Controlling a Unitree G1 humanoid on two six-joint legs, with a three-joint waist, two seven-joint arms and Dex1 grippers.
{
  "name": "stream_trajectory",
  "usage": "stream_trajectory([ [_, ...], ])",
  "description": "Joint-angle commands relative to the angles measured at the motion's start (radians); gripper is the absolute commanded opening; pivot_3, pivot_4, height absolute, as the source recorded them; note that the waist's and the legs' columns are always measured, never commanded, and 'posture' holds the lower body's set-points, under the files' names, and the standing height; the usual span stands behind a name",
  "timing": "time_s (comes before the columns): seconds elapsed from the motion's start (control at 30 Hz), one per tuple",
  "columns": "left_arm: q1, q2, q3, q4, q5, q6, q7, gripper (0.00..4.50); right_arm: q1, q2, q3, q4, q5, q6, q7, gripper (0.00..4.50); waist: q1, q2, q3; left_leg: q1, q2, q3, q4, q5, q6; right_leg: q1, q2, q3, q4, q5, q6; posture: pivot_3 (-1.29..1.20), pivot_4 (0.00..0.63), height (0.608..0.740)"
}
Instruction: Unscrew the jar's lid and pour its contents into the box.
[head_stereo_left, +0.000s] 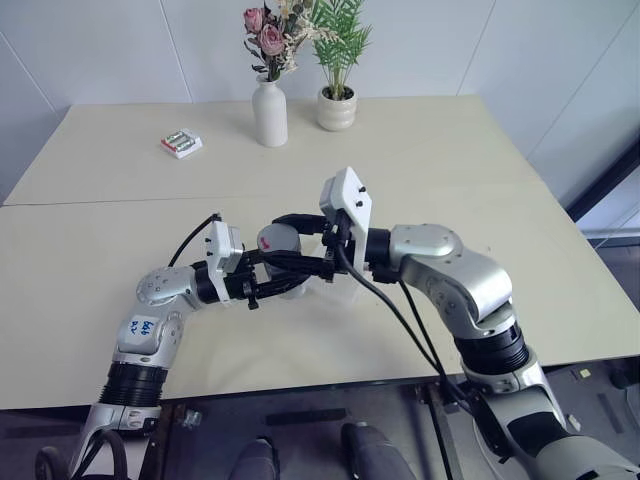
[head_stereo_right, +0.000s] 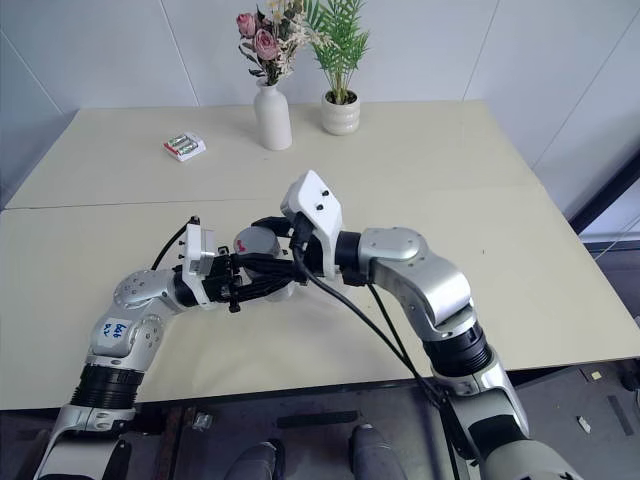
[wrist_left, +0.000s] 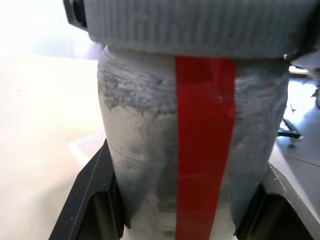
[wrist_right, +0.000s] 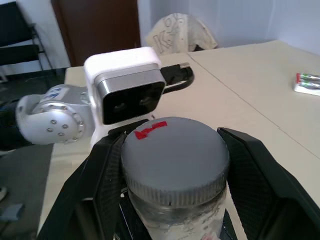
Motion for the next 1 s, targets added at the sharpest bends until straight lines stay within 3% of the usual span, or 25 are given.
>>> stream_trajectory([
  [0.03, -0.032, 0.016, -0.001, -0.008, -0.019, 0.025, -0.034, 2.13, -0.048, -0.008, 0.017, -0.019, 0.099, -0.045, 0.190, 2.56, 0.000, 0.000, 0.000, 0.000, 0.000, 0.000, 0.000, 0.000, 0.000, 0.000, 0.000, 0.000, 0.000, 0.000, 0.000, 0.00, 0.150, 0.740],
  [0.13, -0.047, 0.029, -0.013, -0.009, -0.023, 0.039, -0.087, 2.13, -0.079, -0.042, 0.032, 0.030, 0.125, -0.055, 0.337, 2.56, -0.001, 0.000, 0.000, 0.000, 0.000, 0.000, 0.000, 0.000, 0.000, 0.000, 0.000, 0.000, 0.000, 0.000, 0.000, 0.00, 0.150, 0.740],
  [0.4, -0.058, 0.084, -0.034, -0.024, -0.038, 0.090, -0.200, 2.13, -0.142, -0.085, 0.049, 0.200, 0.098, -0.118, 0.568, 2.56, -0.002, 0.000, 0.000, 0.000, 0.000, 0.000, 0.000, 0.000, 0.000, 0.000, 0.001, 0.000, 0.000, 0.000, 0.000, 0.00, 0.150, 0.740],
  [0.7, -0.036, 0.121, -0.001, -0.051, -0.050, 0.115, -0.205, 2.13, -0.155, -0.092, 0.036, 0.260, 0.085, -0.150, 0.603, 2.56, -0.001, 0.001, 0.000, 0.000, 0.000, 0.000, 0.001, 0.000, 0.000, 0.000, 0.000, 0.000, 0.001, 0.000, 0.000, 0.00, 0.150, 0.740],
  [0.73, -0.034, 0.121, 0.002, -0.054, -0.051, 0.116, -0.202, 2.13, -0.151, -0.093, 0.037, 0.257, 0.084, -0.152, 0.601, 3.29, -0.001, 0.001, 0.000, 0.000, 0.000, 0.000, 0.001, 0.000, 0.000, 0.000, 0.000, 0.000, 0.001, 0.000, 0.000, 0.00, 0.150, 0.740],
  [0.87, -0.019, 0.122, 0.009, -0.078, -0.061, 0.123, -0.192, 2.13, -0.130, -0.094, 0.035, 0.229, 0.088, -0.141, 0.583, 4.48, -0.001, 0.001, 0.000, 0.000, 0.000, 0.000, 0.001, 0.000, 0.000, 0.000, 0.000, 0.000, 0.002, 0.000, 0.000, 0.00, 0.150, 0.740],
  [1.0, -0.017, 0.111, 0.022, -0.092, -0.066, 0.118, -0.175, 2.13, -0.118, -0.086, 0.009, 0.222, 0.093, -0.159, 0.557, 4.48, 0.000, 0.001, 0.000, 0.000, 0.000, 0.000, 0.002, 0.000, 0.000, 0.000, 0.000, 0.000, 0.002, 0.000, 0.000, 0.00, 0.150, 0.740],
])
